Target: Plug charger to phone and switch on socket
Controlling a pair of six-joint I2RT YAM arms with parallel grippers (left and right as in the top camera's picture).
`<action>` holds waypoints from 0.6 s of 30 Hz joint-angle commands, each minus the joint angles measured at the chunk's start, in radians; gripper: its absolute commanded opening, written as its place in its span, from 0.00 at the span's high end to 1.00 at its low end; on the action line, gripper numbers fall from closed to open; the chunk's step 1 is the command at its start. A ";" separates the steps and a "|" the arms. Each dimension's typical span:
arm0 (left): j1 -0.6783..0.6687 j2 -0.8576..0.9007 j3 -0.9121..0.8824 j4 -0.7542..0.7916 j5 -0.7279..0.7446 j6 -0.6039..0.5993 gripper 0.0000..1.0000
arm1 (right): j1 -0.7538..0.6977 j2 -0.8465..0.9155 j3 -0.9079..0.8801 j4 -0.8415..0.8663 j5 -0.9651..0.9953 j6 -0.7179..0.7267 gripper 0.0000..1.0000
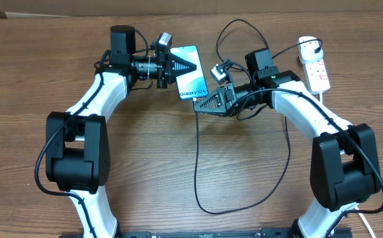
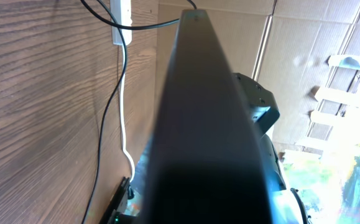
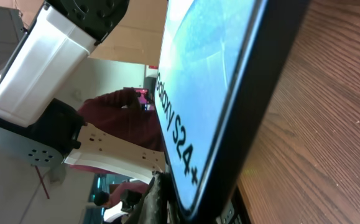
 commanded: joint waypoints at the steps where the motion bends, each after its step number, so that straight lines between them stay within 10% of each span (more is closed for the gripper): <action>1: -0.006 -0.008 0.016 0.001 0.046 0.004 0.96 | -0.023 -0.027 0.019 0.007 -0.021 0.000 0.96; 18: -0.006 -0.008 0.016 0.002 0.050 -0.017 0.96 | -0.020 -0.027 0.019 0.002 -0.020 0.000 0.96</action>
